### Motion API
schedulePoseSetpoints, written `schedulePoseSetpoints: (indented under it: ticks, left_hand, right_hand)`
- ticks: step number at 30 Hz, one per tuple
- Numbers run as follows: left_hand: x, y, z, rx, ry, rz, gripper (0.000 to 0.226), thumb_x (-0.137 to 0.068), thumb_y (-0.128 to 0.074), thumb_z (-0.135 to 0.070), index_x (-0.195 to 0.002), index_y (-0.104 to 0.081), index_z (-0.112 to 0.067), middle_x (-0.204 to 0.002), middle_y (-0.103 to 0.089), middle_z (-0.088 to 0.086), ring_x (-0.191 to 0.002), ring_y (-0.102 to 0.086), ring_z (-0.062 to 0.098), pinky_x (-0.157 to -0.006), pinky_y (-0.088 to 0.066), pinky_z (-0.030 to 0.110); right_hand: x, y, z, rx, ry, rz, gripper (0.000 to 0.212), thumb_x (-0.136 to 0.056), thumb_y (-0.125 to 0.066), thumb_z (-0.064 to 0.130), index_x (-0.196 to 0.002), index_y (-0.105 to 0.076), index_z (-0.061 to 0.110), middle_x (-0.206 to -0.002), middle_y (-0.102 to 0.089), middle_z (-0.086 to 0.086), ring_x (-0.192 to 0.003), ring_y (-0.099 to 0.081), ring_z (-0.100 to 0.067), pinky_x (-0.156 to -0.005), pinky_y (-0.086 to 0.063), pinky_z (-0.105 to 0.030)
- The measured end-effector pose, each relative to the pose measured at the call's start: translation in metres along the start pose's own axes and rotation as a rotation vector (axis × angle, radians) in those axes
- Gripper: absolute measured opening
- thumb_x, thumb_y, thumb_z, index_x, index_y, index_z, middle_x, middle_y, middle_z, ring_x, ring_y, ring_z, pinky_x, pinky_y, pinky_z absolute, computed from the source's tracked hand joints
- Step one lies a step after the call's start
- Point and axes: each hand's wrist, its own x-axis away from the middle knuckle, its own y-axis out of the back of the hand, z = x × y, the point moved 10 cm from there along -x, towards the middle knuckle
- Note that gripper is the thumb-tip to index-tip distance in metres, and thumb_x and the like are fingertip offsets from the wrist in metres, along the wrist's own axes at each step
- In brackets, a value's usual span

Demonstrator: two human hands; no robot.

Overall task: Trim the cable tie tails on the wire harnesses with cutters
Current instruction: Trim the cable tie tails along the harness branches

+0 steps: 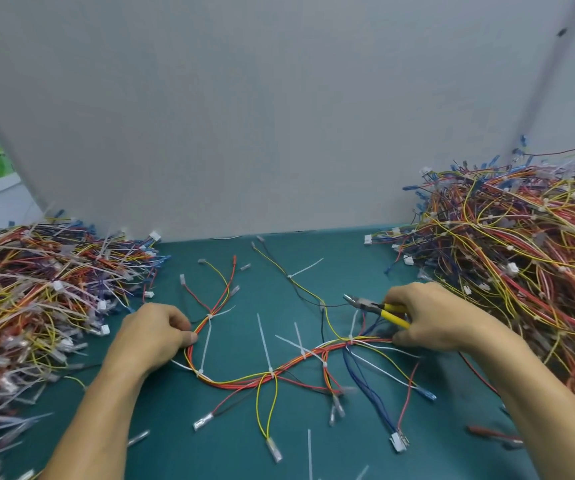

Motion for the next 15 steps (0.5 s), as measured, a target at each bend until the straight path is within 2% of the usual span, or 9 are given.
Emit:
schedulePoseSetpoints:
  ticks: [5,9,11,13,15]
  left_hand:
    - [0.002,-0.002,-0.004,0.024,0.001,-0.02,0.021,-0.068,-0.084,-0.021,-0.064,-0.065,-0.029,-0.07,-0.068,-0.011,-0.084,-0.064,0.018,-0.08,-0.049,0.031]
    - [0.003,0.002,-0.006,0.032,0.004,-0.053,0.019,-0.071,-0.083,-0.027,-0.067,-0.064,-0.029,-0.071,-0.066,-0.012,-0.085,-0.064,0.019,-0.081,-0.051,0.034]
    - [0.007,0.014,-0.014,0.042,-0.035,-0.145,0.013,-0.075,-0.08,-0.028,-0.076,-0.067,-0.027,-0.071,-0.064,-0.014,-0.086,-0.063,0.02,-0.081,-0.05,0.033]
    - [0.015,0.032,-0.033,0.083,-0.137,-0.288,0.01,-0.079,-0.075,-0.024,-0.088,-0.072,-0.021,-0.07,-0.062,-0.015,-0.081,-0.063,0.018,-0.08,-0.049,0.031]
    - [0.031,0.048,-0.063,0.172,-0.284,-0.385,0.01,-0.08,-0.073,-0.02,-0.09,-0.072,-0.019,-0.07,-0.063,-0.017,-0.073,-0.062,0.008,-0.077,-0.047,0.026]
  right_hand:
    - [-0.002,-0.01,0.003,0.008,0.009,0.054,0.023,-0.073,-0.069,0.031,-0.093,-0.063,0.023,-0.084,-0.062,0.0,-0.078,-0.055,-0.017,-0.071,-0.052,-0.038]
    - [0.0,0.001,-0.001,-0.052,0.001,0.005,0.016,-0.073,-0.068,0.03,-0.087,-0.063,0.026,-0.075,-0.059,0.003,-0.069,-0.052,-0.011,-0.062,-0.046,-0.033]
    - [0.002,0.007,-0.004,-0.071,-0.004,-0.013,0.017,-0.074,-0.069,0.031,-0.091,-0.065,0.028,-0.073,-0.059,0.005,-0.067,-0.052,-0.008,-0.059,-0.045,-0.029]
    - [0.005,0.012,-0.007,-0.07,-0.013,0.0,0.023,-0.074,-0.068,0.03,-0.097,-0.067,0.03,-0.075,-0.063,0.004,-0.072,-0.057,-0.013,-0.062,-0.049,-0.031]
    - [0.008,0.014,-0.009,-0.011,-0.011,0.03,0.031,-0.074,-0.065,0.027,-0.104,-0.067,0.031,-0.081,-0.065,0.005,-0.081,-0.06,-0.019,-0.07,-0.053,-0.034]
